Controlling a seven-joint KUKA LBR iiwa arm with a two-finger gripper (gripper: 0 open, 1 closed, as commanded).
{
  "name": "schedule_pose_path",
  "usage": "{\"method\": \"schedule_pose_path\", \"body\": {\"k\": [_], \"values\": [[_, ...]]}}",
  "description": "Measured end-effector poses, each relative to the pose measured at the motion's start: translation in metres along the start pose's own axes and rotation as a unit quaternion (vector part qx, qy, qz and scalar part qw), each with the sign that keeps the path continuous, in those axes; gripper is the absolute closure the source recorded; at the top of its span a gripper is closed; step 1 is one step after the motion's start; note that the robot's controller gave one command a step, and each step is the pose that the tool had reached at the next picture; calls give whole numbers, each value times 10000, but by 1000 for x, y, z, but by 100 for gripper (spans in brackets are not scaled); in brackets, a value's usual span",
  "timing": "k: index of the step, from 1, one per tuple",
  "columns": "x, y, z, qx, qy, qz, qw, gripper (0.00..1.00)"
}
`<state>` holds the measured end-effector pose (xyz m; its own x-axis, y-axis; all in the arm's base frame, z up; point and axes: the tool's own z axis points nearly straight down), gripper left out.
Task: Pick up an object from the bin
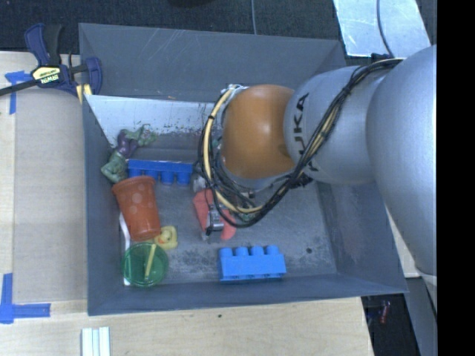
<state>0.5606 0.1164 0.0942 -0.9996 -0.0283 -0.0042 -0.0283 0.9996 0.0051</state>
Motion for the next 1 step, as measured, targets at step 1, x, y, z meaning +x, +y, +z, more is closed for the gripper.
{"method": "schedule_pose_path", "body": {"k": [1], "values": [[-14,12,-77,5,-38,-106,9999,0]]}}
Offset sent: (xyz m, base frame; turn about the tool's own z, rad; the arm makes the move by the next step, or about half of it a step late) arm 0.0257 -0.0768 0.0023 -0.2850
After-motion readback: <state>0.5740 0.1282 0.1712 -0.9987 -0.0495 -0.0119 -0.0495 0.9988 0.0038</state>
